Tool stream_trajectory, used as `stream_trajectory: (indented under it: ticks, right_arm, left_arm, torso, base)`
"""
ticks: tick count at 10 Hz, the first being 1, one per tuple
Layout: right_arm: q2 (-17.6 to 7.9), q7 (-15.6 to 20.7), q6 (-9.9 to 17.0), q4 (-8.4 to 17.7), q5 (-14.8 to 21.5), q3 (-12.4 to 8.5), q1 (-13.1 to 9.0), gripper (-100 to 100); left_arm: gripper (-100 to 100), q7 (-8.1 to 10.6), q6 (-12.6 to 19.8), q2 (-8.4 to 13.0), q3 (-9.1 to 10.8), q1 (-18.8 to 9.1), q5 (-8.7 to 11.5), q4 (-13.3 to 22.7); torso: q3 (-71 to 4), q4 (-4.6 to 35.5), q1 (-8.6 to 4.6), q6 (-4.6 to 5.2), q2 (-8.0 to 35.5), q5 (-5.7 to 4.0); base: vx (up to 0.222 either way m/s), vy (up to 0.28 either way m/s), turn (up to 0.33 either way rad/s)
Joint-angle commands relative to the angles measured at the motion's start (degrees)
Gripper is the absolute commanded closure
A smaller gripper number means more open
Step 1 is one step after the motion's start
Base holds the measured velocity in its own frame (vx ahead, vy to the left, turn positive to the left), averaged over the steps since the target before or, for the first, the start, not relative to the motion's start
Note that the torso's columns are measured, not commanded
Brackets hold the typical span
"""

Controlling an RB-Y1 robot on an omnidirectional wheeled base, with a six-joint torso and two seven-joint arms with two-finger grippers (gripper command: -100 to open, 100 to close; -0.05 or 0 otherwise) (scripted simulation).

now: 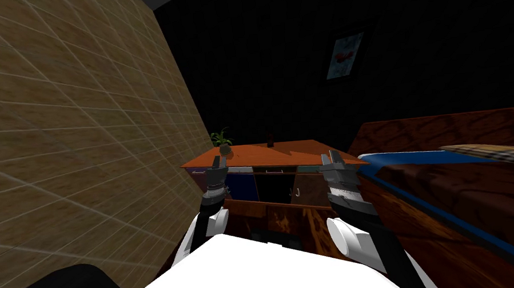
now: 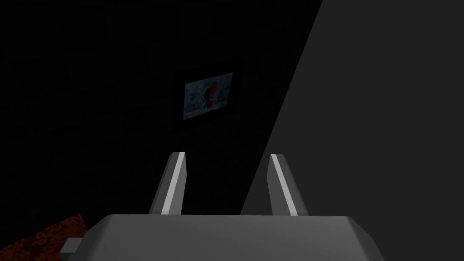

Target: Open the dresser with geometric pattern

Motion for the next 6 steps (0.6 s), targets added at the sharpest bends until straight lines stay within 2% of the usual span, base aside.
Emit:
stream_trajectory:
  ticks: [1,3,4,6]
  right_arm:
    - [0.0,0.0,0.0,0.0,0.0,0.0,0.0,0]
    - [0.0,0.0,0.0,0.0,0.0,0.0,0.0,0]
    - [0.0,0.0,0.0,0.0,0.0,0.0,0.0,0]
    - [0.0,0.0,0.0,0.0,0.0,0.0,0.0,0]
  left_arm:
    - [0,0.00,0.0,0.0,0.00,0.0,0.0,0.0]
    - [0,0.00,0.0,0.0,0.00,0.0,0.0,0.0]
    - [-100,-0.18,-0.5,1.8,0.05,-0.2,0.0,1.0]
    - [-100,-0.57,-1.5,4.1,0.16,-0.6,-0.1,3.1]
  torso:
    - [-8.5,4.2,0.00,0.00,4.2,0.00]
    - [-25.4,12.7,0.00,0.00,12.7,0.00]
    - [-33.8,16.9,0.00,0.00,16.9,0.00]
    - [-38.9,19.4,-0.05,0.00,19.3,-0.01]
  base:
    - [0.000,0.000,0.000]
    - [0.000,0.000,0.000]
    - [0.013,-0.011,-0.001]
    - [0.022,-0.031,-0.002]
